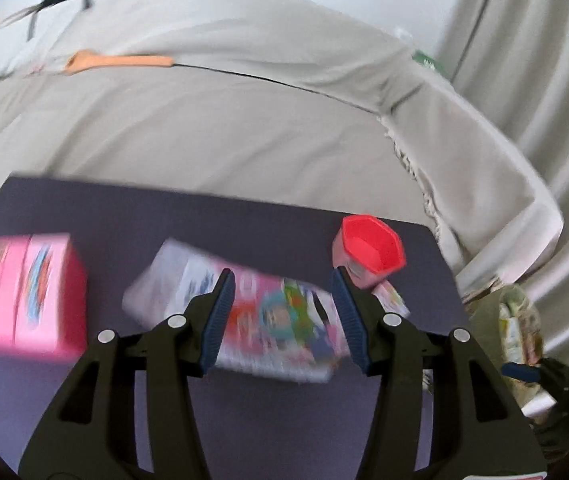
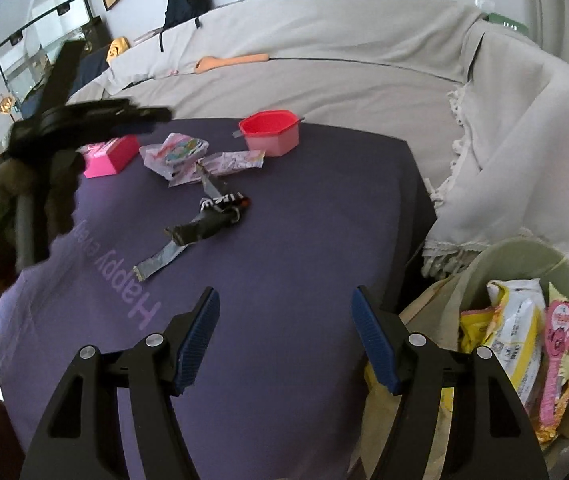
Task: Collect trash
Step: 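Move both tools back toward the pink candy pack and red cup, then grasp the pink candy pack with the right tool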
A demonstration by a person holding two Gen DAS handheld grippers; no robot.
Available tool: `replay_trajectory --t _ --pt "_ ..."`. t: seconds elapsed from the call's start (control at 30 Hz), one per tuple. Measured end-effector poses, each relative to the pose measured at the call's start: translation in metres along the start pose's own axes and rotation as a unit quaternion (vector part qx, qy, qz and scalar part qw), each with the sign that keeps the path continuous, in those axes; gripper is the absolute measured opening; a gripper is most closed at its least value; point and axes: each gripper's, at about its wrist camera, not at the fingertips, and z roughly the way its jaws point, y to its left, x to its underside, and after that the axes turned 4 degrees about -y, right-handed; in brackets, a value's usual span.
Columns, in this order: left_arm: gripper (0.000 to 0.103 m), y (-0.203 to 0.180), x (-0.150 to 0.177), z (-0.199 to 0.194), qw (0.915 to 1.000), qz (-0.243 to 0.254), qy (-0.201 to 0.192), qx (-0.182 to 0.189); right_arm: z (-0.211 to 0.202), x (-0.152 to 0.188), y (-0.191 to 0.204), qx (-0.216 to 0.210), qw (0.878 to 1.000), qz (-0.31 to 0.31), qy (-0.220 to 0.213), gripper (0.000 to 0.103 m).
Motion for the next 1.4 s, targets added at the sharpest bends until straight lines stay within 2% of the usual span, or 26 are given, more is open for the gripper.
replay_trajectory --t 0.1,0.23,0.43,0.6,0.73,0.87,0.97,1.1,1.23,1.4 --pt "0.048 0.003 -0.016 0.031 0.9990 0.034 0.027 0.000 -0.003 0.000 0.003 -0.002 1.000 -0.009 0.001 0.065" --pt "0.048 0.013 -0.016 0.054 0.9970 0.031 0.072 0.000 -0.006 0.002 0.007 0.004 1.000 -0.021 0.000 0.065" --pt "0.048 0.012 0.026 0.021 0.9942 0.030 0.101 0.020 0.003 -0.007 0.010 0.005 1.000 -0.012 -0.003 0.065" --pt "0.048 0.023 0.056 -0.018 0.9941 0.007 0.103 0.034 0.021 -0.023 0.024 0.014 1.000 -0.014 -0.009 0.065" --pt "0.048 0.030 0.071 -0.044 0.9943 -0.002 0.096 0.046 0.032 -0.029 0.031 -0.007 1.000 0.002 -0.005 0.065" --pt "0.048 0.035 0.070 -0.064 0.9984 0.016 0.053 0.012 0.040 -0.024 0.036 -0.003 1.000 0.004 0.005 0.065" --pt "0.048 0.047 0.059 -0.059 0.9988 0.017 0.044 -0.010 0.042 -0.018 0.038 -0.002 1.000 -0.003 0.019 0.065" --pt "0.048 0.063 0.050 -0.037 0.9971 0.026 0.065 -0.029 0.042 -0.009 0.035 -0.009 0.999 0.004 0.034 0.065" --pt "0.048 0.067 0.056 -0.025 0.9953 0.024 0.091 -0.022 0.037 -0.001 0.032 -0.008 0.999 0.005 0.030 0.065" --pt "0.048 0.052 0.070 -0.033 0.9942 0.042 0.096 -0.024 0.036 0.001 0.031 -0.010 1.000 -0.004 0.029 0.065"
